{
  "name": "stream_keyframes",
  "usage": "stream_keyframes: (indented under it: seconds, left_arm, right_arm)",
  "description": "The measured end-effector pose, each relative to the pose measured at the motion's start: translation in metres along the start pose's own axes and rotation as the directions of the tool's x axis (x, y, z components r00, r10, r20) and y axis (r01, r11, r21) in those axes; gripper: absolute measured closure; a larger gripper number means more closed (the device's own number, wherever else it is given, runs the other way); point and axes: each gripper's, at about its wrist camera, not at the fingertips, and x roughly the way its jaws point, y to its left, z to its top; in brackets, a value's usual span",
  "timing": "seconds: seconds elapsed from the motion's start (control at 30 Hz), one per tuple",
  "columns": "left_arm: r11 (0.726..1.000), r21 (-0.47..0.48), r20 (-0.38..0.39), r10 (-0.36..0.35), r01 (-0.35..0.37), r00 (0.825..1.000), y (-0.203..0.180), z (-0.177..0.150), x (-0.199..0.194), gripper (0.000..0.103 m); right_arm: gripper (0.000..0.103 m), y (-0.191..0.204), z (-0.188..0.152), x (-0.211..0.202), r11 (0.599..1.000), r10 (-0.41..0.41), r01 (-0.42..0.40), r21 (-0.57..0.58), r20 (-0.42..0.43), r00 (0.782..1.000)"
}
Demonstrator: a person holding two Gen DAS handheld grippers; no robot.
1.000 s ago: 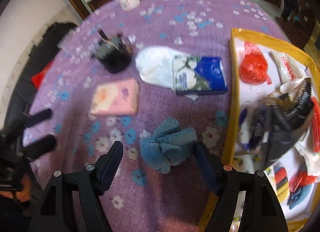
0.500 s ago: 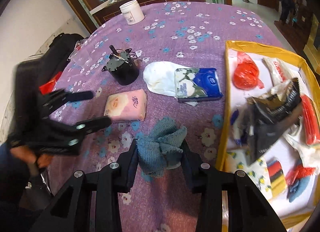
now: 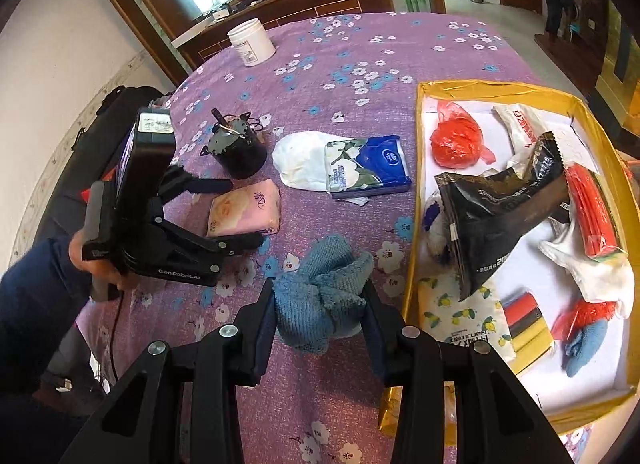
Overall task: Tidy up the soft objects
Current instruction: 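Grasp the pink tissue pack with the left gripper while the right grasps the blue knit item, then carry the pink tissue pack and blue knit item over the box with both grippers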
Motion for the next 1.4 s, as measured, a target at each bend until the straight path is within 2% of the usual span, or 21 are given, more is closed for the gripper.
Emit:
stream_keyframes:
  seconds: [0.03, 0.07, 0.1, 0.17, 0.23, 0.33, 0.47, 0.63, 0.9, 1.4]
  left_arm:
    - [1.0, -0.026, 0.006, 0.0, 0.0, 1.0, 0.0, -0.002, -0.001, 0.024]
    - [0.999, -0.046, 0.016, -0.005, 0.006, 1.0, -0.001, -0.003, -0.003, 0.036]
    - [0.997, -0.083, 0.027, 0.014, -0.012, 1.0, -0.002, -0.005, -0.006, 0.044]
    - [0.988, -0.147, 0.033, 0.045, -0.04, 0.998, -0.004, -0.01, -0.009, 0.05]
    - [0.975, -0.217, 0.049, 0.051, -0.039, 0.998, -0.008, -0.017, -0.016, 0.051]
    - [0.955, -0.297, 0.083, 0.019, 0.007, 0.996, -0.017, -0.03, -0.029, 0.051]
    - [0.944, -0.331, 0.119, 0.031, 0.01, 0.992, -0.032, -0.039, -0.048, 0.051]
    - [0.946, -0.323, 0.169, 0.047, 0.011, 0.985, -0.047, -0.033, -0.069, 0.051]
    - [0.958, -0.286, 0.211, 0.033, 0.03, 0.977, -0.066, -0.015, -0.086, 0.051]
    - [0.986, -0.131, 0.242, -0.064, 0.098, 0.968, -0.135, 0.042, -0.081, 0.051]
  right_arm:
    - [0.061, -0.001, 0.0, 0.0, 1.0, 0.001, -0.001, 0.004, 0.001, 1.0]
    - [0.061, -0.001, 0.0, -0.001, 1.0, 0.001, -0.001, 0.006, 0.003, 1.0]
    - [0.061, -0.002, 0.0, -0.001, 1.0, 0.003, -0.003, 0.009, 0.004, 1.0]
    - [0.061, -0.002, 0.001, 0.0, 1.0, 0.008, -0.008, 0.012, 0.006, 1.0]
    - [0.061, -0.001, 0.002, 0.0, 1.0, 0.011, -0.011, 0.012, 0.008, 1.0]
    - [0.061, 0.0, 0.003, 0.002, 1.0, 0.015, -0.015, 0.009, 0.004, 1.0]
    - [0.061, 0.003, 0.004, 0.004, 1.0, 0.026, -0.026, 0.006, 0.002, 1.0]
    - [0.061, 0.006, 0.005, 0.001, 1.0, 0.031, -0.031, 0.001, 0.015, 0.999]
    - [0.061, -0.008, 0.003, -0.016, 1.0, 0.018, -0.019, 0.023, 0.051, 0.999]
    - [0.061, -0.094, -0.005, -0.071, 0.98, -0.089, 0.062, 0.187, 0.141, 0.986]
